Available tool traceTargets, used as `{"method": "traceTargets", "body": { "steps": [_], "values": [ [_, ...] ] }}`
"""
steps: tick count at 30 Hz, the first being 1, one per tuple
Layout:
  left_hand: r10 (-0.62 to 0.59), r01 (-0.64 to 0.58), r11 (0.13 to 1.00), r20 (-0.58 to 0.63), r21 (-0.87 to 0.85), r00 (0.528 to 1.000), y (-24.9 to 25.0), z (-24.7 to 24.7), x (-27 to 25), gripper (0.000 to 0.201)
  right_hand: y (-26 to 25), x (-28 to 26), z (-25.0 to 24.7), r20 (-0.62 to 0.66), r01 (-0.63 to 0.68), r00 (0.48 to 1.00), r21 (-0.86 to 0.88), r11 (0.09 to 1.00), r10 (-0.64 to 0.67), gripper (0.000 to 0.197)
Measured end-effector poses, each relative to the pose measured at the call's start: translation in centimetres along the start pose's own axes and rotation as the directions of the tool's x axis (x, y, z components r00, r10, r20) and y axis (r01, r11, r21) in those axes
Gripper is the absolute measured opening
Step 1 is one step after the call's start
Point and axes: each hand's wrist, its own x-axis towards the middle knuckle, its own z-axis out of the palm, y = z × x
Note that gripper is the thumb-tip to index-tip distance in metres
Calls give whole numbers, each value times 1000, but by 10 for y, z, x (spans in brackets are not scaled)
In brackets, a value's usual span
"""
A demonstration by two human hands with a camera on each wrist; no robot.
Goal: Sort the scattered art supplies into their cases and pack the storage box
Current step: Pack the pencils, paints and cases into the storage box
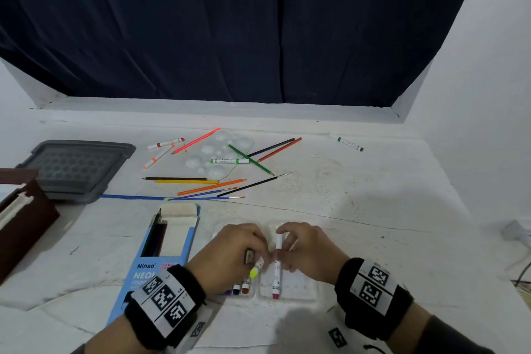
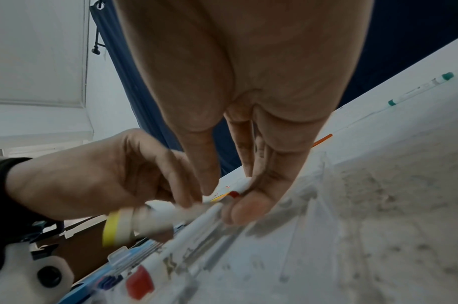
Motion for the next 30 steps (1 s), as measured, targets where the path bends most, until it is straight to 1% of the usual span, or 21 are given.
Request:
{"method": "traceTargets", "body": {
  "steps": [1, 3, 6, 8, 9, 11, 13, 16, 19, 24, 26, 30],
  "values": [
    [4, -6, 999, 42, 36, 999, 0, 2, -1, 45, 0, 0, -1, -1, -2, 1000, -1, 1000, 2, 43],
    [-3, -3, 998, 83, 64, 997, 0, 4, -3, 47, 0, 0, -2, 2, 3, 1000, -9, 1000, -3, 47],
    [-18, 9, 995, 93, 97, 996, 1, 3, -1, 41, 2, 1, -4, 23, 18, 1000, -37, 999, -17, 52],
    [-45, 32, 991, 97, 129, 994, 4, -2, 1, 39, 3, 2, -4, 41, 25, 999, -101, 995, -21, 61],
    [-70, 51, 986, 113, 160, 991, 5, -4, 2, 44, 3, 2, -4, 49, 32, 998, -139, 990, -26, 64],
    [-118, 79, 972, 169, 224, 979, 7, -7, 3, 64, 3, 1, -4, 58, 51, 998, -193, 980, -40, 70],
    [-149, 93, 963, 213, 252, 966, 8, -7, 4, 78, 2, 2, -3, 56, 74, 997, -240, 968, -62, 75],
    [-160, 102, 963, 223, 248, 962, 5, -3, 7, 84, 2, 3, -2, 61, 113, 993, -340, 934, -98, 82],
    [-168, 110, 961, 216, 255, 962, 1, -2, 11, 85, 2, 3, 0, 103, 135, 990, -459, 878, -98, 81],
    [-179, 118, 956, 216, 270, 960, -1, -4, 17, 85, -3, 4, -2, 123, 128, 989, -480, 868, -77, 68],
    [-181, 115, 951, 218, 286, 959, 0, -5, 20, 85, -4, 4, -2, 129, 131, 989, -495, 859, -77, 66],
    [-199, 115, 929, 214, 351, 956, 2, -3, 24, 85, -10, 3, -3, 148, 147, 986, -575, 805, -74, 66]
  ]
}}
